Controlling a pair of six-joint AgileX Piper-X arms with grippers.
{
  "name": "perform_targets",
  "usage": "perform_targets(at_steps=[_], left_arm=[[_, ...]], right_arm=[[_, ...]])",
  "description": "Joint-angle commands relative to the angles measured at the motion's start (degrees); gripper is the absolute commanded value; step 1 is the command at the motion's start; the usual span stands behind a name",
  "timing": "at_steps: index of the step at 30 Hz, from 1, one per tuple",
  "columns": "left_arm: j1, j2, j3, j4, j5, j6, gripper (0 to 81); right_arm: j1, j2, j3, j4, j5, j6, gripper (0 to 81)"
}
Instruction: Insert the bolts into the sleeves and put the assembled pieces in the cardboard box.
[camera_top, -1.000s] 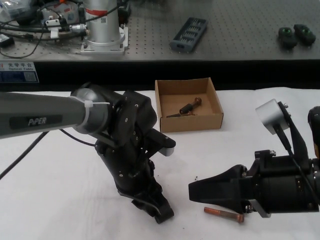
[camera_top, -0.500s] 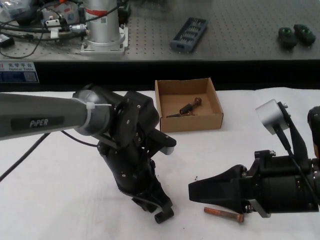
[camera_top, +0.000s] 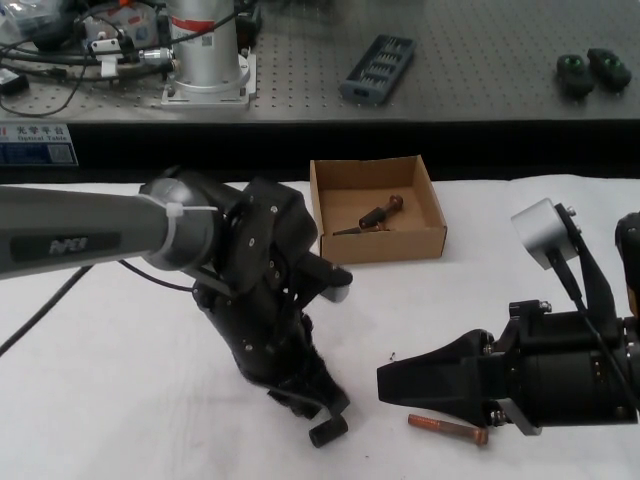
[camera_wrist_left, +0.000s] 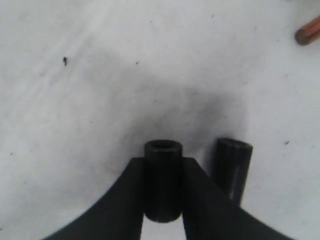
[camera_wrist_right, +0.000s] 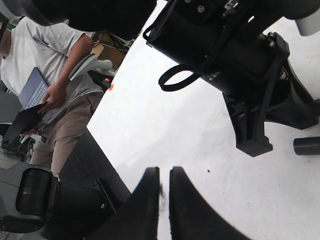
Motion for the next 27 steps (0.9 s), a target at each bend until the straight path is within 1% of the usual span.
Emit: perform_targets(at_steps=[1,3,5,9,11,14,17,20,24,27], left_arm=[[1.21,-5.08,-0.19,-3.13,4.93,-4.54,12.5],[2.28,-7.75,-0.19,-3.92,8.12,-7.46,12.5],[3.07,-10.18,-0.19,-4.25,9.86,-9.31,12.5],[4.23,-15.31,-0.19,-4.57,10.64,-10.05,12.5],[4.80,-17.56,-0.19,-4.57,10.64,-10.05,12.5],[5.83,-21.15,-0.19,-3.90,10.64,-11.40,12.5],[6.59,-24.48,-0.06,-3.31,12.48,-13.87,12.5],[6.72,-28.05,-0.06,-3.27,13.16,-15.63,12.5],[6.72,-32.78,-0.06,-3.27,13.16,-17.27,12.5],[6.72,-35.47,-0.06,-3.27,13.16,-18.88,12.5]], right_arm=[[-0.50,-0.47,-0.45,-0.36,0.29,-1.18,6.9],[-1.01,-0.47,-0.45,0.28,2.88,-0.56,6.9],[-2.03,-0.47,-0.45,1.50,7.11,3.19,6.9],[-4.13,-0.47,-0.45,4.29,16.66,8.63,6.9],[-5.46,-0.34,-0.45,4.70,20.08,11.15,7.0],[-6.97,1.13,-0.45,3.62,22.82,16.58,7.0],[-7.48,4.07,-0.45,0.68,23.06,23.03,7.2],[-7.26,7.94,-0.45,-1.95,24.40,27.91,10.9],[-7.27,13.65,-0.45,-2.15,25.49,35.41,21.3],[-7.27,17.03,-0.45,-2.15,25.73,41.68,26.0]])
